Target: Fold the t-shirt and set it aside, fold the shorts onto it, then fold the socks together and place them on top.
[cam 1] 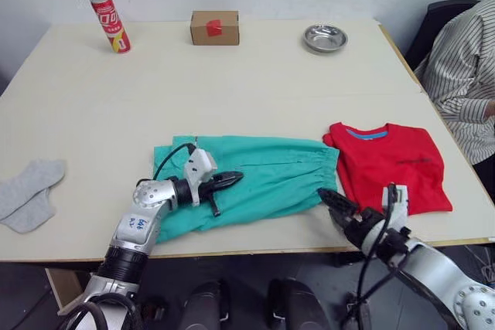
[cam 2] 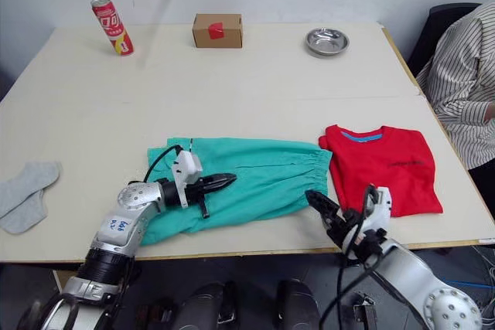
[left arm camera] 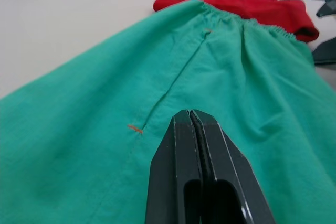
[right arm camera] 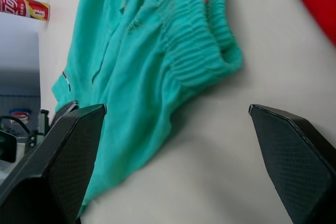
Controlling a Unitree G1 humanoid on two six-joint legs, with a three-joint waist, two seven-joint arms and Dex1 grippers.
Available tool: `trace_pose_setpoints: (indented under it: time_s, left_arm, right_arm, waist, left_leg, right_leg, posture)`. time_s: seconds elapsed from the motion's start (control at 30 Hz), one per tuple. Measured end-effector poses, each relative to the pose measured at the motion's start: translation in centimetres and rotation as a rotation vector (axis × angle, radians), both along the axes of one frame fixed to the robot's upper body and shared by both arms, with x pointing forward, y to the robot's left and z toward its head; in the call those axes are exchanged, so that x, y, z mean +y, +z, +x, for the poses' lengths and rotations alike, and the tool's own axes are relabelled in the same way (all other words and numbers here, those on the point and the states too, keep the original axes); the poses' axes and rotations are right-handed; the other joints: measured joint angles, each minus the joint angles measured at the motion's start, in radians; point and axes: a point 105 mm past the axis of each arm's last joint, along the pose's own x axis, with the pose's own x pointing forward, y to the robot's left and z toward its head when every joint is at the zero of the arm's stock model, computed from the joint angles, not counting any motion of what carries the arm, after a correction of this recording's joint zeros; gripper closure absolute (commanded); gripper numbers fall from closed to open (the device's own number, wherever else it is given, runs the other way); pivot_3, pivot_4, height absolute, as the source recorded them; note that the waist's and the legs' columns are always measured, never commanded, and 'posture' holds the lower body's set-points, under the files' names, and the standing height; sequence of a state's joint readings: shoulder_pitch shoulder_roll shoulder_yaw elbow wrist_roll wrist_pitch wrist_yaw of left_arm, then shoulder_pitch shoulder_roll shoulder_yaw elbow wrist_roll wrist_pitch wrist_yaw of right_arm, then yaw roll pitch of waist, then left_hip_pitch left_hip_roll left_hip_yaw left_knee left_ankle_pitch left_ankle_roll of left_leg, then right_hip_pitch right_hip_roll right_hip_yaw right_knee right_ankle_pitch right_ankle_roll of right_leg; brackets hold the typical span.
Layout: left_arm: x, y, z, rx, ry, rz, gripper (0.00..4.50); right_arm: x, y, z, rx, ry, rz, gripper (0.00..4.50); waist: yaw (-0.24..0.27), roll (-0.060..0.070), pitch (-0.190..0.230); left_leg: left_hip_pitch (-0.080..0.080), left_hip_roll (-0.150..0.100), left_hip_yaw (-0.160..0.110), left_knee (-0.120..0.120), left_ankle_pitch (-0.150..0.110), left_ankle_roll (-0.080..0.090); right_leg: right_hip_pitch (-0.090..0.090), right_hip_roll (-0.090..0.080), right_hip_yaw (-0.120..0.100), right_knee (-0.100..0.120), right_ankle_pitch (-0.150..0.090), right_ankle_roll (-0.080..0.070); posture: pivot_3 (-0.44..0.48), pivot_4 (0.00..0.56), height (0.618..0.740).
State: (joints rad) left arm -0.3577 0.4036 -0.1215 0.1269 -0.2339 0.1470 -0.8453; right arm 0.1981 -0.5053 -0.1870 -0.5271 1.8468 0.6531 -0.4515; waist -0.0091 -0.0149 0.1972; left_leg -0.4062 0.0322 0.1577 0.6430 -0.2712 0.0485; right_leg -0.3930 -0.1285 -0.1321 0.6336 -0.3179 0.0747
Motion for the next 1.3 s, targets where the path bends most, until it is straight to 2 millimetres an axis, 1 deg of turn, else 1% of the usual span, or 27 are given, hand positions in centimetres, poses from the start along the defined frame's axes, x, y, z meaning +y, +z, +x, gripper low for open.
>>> trace_pose_setpoints:
  time_s: [0.2, 0.3, 0.43, 0.6, 0.7, 0.8, 0.87, 0.93, 0.97, 1.07, 1.1, 1.2, 1.3]
  left_arm:
    - [0.9, -0.9, 0.3, 0.011, 0.025, 0.036, 4.50]
    - [1.3, -1.2, 0.2, 0.010, 0.034, 0.040, 4.50]
    - [2.1, -1.4, 0.4, 0.008, 0.057, 0.036, 4.50]
    - [2.6, -1.4, 0.5, -0.002, 0.075, 0.031, 4.50]
    - [2.8, -1.4, 0.6, -0.008, 0.084, 0.027, 4.50]
    - [3.0, -1.3, 0.6, -0.015, 0.082, 0.023, 4.50]
    - [3.0, -1.3, 0.5, -0.015, 0.080, 0.021, 4.50]
    - [3.1, -1.2, 0.6, -0.017, 0.080, 0.017, 4.50]
    - [3.1, -1.2, 0.6, -0.017, 0.081, 0.016, 4.50]
    - [3.1, -1.1, 0.6, -0.018, 0.081, 0.013, 4.50]
    - [3.1, -1.0, 0.6, -0.019, 0.081, 0.012, 4.50]
    - [3.0, -0.5, 0.6, -0.029, 0.087, 0.005, 4.50]
    - [3.2, -0.1, 0.5, -0.040, 0.107, -0.003, 4.50]
  right_arm:
    - [1.9, -0.2, 3.5, -0.034, -0.050, -0.015, 0.02]
    - [2.9, -0.4, 4.7, -0.053, -0.070, -0.049, 0.02]
    - [3.8, -0.6, 5.6, -0.070, -0.094, -0.066, 0.02]
    - [4.8, -0.6, 6.1, -0.083, -0.103, -0.044, 0.02]
    - [5.3, -0.5, 6.6, -0.117, -0.097, -0.057, 0.62]
    - [5.4, -1.0, 7.2, -0.156, -0.119, -0.105, 1.61]
    - [5.3, -1.3, 7.4, -0.169, -0.122, -0.125, 2.43]
    - [5.0, -1.4, 7.6, -0.181, -0.124, -0.138, 3.04]
    - [5.0, -1.2, 7.6, -0.197, -0.123, -0.132, 3.47]
    - [4.9, -0.4, 8.0, -0.245, -0.134, -0.134, 4.36]
    - [4.8, -0.2, 8.1, -0.260, -0.144, -0.132, 4.49]
    - [3.7, 0.4, 8.3, -0.306, -0.185, -0.127, 4.49]
    - [1.2, 1.4, 8.4, -0.354, -0.239, -0.158, 4.49]
  waist:
    - [-0.019, -0.006, -0.012]
    - [-0.023, -0.007, -0.018]
    - [-0.026, -0.008, -0.028]
    - [-0.033, -0.009, -0.032]
    - [-0.040, -0.008, -0.032]
    - [-0.043, -0.008, -0.031]
    - [-0.043, -0.008, -0.031]
    - [-0.043, -0.007, -0.031]
    - [-0.043, -0.006, -0.031]
    - [-0.042, -0.007, -0.031]
    - [-0.041, -0.006, -0.030]
    - [-0.028, -0.001, -0.026]
    - [-0.017, 0.005, -0.020]
  left_leg:
    - [0.002, 0.001, 0.000, -0.001, 0.000, -0.001]
    - [0.004, 0.002, 0.000, -0.007, 0.002, -0.003]
    - [0.006, 0.001, 0.000, -0.013, 0.005, -0.004]
    - [0.008, 0.002, 0.000, -0.015, 0.006, -0.006]
    - [0.009, 0.002, 0.000, -0.017, 0.006, -0.006]
    - [0.009, 0.002, 0.000, -0.017, 0.006, -0.007]
    - [0.009, 0.002, 0.000, -0.017, 0.006, -0.007]
    - [0.008, 0.002, 0.000, -0.018, 0.006, -0.007]
    - [0.007, 0.002, 0.000, -0.018, 0.006, -0.007]
    - [0.007, 0.002, 0.000, -0.018, 0.006, -0.007]
    - [0.007, 0.002, 0.000, -0.018, 0.006, -0.007]
    - [0.002, 0.001, 0.000, -0.018, 0.007, -0.006]
    - [-0.001, -0.001, 0.000, -0.018, 0.012, -0.006]
  right_leg:
    - [0.001, 0.000, 0.000, 0.000, 0.001, -0.002]
    - [0.001, 0.000, 0.000, -0.005, 0.002, -0.004]
    - [0.001, 0.001, 0.000, -0.006, 0.003, -0.005]
    - [0.001, 0.002, 0.001, -0.006, 0.002, -0.007]
    - [0.001, 0.002, 0.001, -0.006, 0.001, -0.008]
    - [0.001, 0.003, 0.001, -0.006, 0.001, -0.008]
    - [0.001, 0.003, 0.001, -0.006, 0.001, -0.008]
    - [0.000, 0.003, 0.001, -0.006, 0.001, -0.008]
    - [0.000, 0.003, 0.001, -0.006, 0.001, -0.008]
    - [0.000, 0.003, 0.001, -0.006, 0.001, -0.008]
    - [-0.001, 0.003, 0.001, -0.006, 0.001, -0.008]
    - [-0.005, 0.002, 0.000, -0.007, 0.002, -0.007]
    - [-0.007, 0.001, 0.000, -0.007, 0.001, -0.005]
  posture:
    - [0.000, 0.150, 0.740]
    - [0.000, 0.150, 0.740]
    - [0.000, 0.150, 0.740]
    - [0.000, 0.150, 0.740]
    - [0.000, 0.150, 0.740]
    - [0.000, 0.150, 0.740]
    - [0.000, 0.150, 0.740]
    - [0.000, 0.150, 0.740]
    - [0.000, 0.150, 0.740]
    - [0.000, 0.150, 0.740]
    - [0.000, 0.150, 0.740]
    - [0.000, 0.150, 0.740]
    - [0.000, 0.150, 0.740]
